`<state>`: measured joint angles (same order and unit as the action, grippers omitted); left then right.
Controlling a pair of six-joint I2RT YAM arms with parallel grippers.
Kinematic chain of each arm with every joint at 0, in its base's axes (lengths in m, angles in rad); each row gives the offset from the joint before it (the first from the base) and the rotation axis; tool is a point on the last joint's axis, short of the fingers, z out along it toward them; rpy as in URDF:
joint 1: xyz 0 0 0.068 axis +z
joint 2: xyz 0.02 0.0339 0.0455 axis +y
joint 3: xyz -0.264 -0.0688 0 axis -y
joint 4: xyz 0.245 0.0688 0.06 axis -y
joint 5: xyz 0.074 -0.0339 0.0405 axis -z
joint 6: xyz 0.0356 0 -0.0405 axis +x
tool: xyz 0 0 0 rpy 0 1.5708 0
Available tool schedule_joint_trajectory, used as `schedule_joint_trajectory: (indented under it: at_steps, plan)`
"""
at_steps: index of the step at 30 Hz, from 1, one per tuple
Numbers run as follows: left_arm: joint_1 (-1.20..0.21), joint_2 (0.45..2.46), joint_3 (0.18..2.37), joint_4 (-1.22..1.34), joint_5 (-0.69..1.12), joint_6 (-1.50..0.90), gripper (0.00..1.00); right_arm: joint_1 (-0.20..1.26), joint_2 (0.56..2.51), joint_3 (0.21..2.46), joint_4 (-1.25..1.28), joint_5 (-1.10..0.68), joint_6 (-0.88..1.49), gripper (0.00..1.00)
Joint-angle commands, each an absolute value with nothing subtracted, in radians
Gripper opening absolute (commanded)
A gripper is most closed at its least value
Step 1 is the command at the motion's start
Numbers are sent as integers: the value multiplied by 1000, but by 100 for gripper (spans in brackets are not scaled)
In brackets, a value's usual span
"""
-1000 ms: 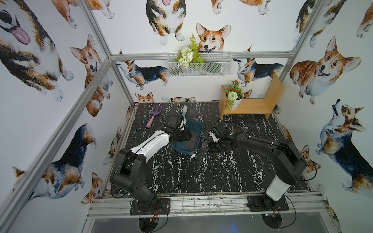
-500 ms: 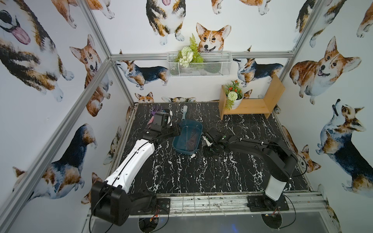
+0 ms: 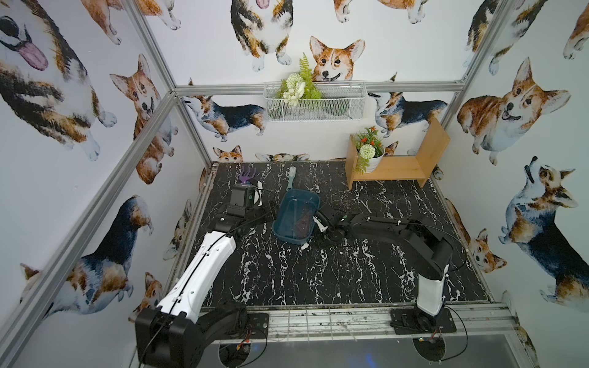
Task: Put the scattered rulers into the storage box
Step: Pick up the ruler from the center of the board.
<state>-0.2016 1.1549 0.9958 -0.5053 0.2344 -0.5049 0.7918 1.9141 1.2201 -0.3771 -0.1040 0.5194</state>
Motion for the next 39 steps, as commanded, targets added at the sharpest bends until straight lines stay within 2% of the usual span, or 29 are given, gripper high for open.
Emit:
schedule_joint_trajectory:
  at_steps: [1, 39]
  plan:
    - [-198, 1161, 989, -494, 262, -507, 48, 793, 1930, 1235, -359, -83, 514, 42]
    - [-190, 1163, 913, -444, 322, -537, 48, 796, 1963, 1329, -367, -78, 496, 43]
